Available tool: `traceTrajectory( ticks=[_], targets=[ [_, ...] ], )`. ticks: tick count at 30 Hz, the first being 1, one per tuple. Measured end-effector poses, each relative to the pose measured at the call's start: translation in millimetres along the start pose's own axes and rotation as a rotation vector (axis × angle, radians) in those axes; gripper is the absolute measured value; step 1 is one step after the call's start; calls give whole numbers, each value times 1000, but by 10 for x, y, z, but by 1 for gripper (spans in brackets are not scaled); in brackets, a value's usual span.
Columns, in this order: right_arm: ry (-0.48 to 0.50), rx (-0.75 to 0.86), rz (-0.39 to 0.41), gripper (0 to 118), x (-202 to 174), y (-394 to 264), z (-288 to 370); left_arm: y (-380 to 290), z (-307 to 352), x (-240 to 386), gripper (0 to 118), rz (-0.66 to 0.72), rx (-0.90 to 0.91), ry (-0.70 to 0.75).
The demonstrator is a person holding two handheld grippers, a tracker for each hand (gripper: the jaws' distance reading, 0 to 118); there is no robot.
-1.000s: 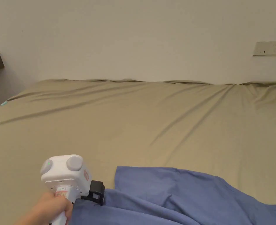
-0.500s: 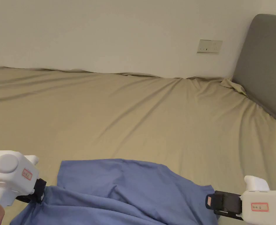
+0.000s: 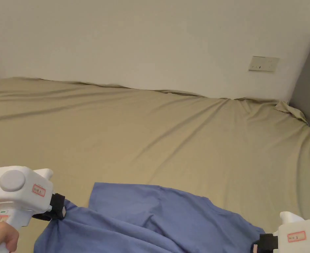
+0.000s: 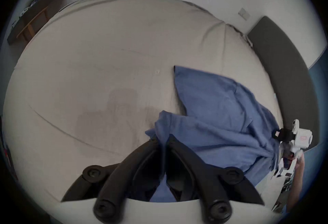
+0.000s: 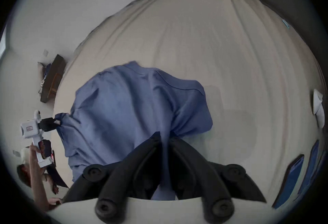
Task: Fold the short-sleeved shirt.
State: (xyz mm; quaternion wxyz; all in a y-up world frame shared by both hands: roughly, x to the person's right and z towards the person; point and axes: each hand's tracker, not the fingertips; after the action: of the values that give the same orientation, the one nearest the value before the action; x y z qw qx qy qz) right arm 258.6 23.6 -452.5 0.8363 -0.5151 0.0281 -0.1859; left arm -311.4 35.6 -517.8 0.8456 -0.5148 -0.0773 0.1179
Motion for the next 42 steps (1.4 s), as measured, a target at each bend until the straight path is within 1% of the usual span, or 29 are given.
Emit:
traceTrajectory(
  ticks=[2, 5, 7, 9, 13, 15, 19, 20, 23, 25, 30, 34, 36, 39, 42],
  targets=[
    [19, 68, 39, 6, -86, 43, 191, 30, 150, 2, 2, 29, 55, -39],
    [66, 193, 35, 6, -180, 160, 508, 117, 461, 87, 2, -12, 151, -63],
    [106, 267, 53, 6, -265, 249, 732, 193, 744, 155, 2, -18, 228, -86],
    [125, 330, 87, 6, -372, 343, 934, 279, 1049, 216, 2, -13, 313, -111],
    [158, 445, 140, 6, -575, 582, 1282, 493, 1677, 315, 2, -48, 454, -98],
    [170, 494, 145, 6, -710, 698, 1448, 613, 1968, 344, 2, -60, 485, -92],
    [175, 566, 182, 6, -936, 1011, 1713, 833, 2445, 363, 2, -76, 607, -19],
    [177, 587, 191, 6, -992, 1098, 1779, 891, 2540, 356, 2, -74, 606, -17],
    [174, 645, 221, 6, -1136, 1410, 1963, 1086, 2786, 376, 2, -84, 648, 124],
    [173, 686, 224, 6, -1240, 1578, 2105, 1212, 2919, 345, 2, -93, 666, 128],
    [152, 760, 253, 6, -1480, 1967, 2369, 1501, 3149, 223, 2, -89, 731, 140],
    [160, 790, 243, 6, -1638, 2134, 2460, 1655, 3221, 195, 2, -74, 758, 162],
    [166, 792, 238, 6, -1686, 2145, 2438, 1645, 3190, 218, 2, -83, 763, 173],
    [158, 773, 252, 6, -1726, 2069, 2299, 1546, 3014, 190, 2, -92, 749, 160],
    [152, 726, 267, 6, -1646, 1913, 2064, 1329, 2743, 171, 2, -107, 689, 141]
  ],
)
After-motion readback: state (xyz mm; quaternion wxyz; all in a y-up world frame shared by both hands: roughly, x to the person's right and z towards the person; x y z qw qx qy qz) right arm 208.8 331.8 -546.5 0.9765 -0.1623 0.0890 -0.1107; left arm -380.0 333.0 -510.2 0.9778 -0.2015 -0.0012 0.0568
